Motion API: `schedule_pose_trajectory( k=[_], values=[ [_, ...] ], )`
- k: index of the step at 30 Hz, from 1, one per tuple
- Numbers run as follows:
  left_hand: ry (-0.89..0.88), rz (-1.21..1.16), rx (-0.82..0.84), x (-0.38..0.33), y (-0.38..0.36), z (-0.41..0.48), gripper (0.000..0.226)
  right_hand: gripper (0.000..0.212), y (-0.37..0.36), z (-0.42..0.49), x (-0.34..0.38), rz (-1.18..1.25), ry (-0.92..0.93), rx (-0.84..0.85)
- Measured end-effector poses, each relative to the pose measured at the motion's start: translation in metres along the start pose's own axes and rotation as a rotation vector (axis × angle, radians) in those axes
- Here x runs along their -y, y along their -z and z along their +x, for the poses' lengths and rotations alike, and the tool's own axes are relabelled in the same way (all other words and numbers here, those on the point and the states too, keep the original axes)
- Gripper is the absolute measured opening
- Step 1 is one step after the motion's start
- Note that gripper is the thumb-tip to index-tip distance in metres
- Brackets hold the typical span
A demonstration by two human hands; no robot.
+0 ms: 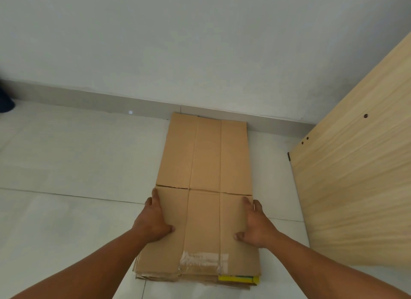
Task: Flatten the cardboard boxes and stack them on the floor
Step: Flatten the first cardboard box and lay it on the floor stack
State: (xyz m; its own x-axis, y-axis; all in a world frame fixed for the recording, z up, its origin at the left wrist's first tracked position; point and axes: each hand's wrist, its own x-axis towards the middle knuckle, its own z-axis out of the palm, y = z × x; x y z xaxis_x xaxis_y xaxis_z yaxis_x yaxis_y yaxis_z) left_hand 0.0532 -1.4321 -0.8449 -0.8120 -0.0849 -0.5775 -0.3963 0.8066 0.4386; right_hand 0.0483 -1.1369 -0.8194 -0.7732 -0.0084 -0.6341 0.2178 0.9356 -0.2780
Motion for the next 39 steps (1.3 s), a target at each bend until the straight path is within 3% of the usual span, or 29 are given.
schedule_pose_trajectory(
  k=[5, 11, 21, 39],
  values=[
    [-0.089, 0.267, -0.002, -0.017, -0.001, -0.004, 0.129, 0.112, 0.000, -0.005, 0.006, -0.316, 0.180, -0.117],
    [-0.086, 0.501, 0.161, -0.045, -0.006, -0.015, 0.131, 0.104, -0.008, -0.008, 0.020, -0.394, 0.262, 0.000],
    [-0.114, 0.442, 0.179, -0.030, -0.015, -0.001, 0.134, 0.107, -0.013, 0.001, 0.019, -0.441, 0.233, 0.087],
    [-0.114, 0.460, 0.160, -0.030, -0.014, 0.003, 0.134, 0.108, -0.015, 0.008, 0.015, -0.405, 0.222, 0.099]
  ],
)
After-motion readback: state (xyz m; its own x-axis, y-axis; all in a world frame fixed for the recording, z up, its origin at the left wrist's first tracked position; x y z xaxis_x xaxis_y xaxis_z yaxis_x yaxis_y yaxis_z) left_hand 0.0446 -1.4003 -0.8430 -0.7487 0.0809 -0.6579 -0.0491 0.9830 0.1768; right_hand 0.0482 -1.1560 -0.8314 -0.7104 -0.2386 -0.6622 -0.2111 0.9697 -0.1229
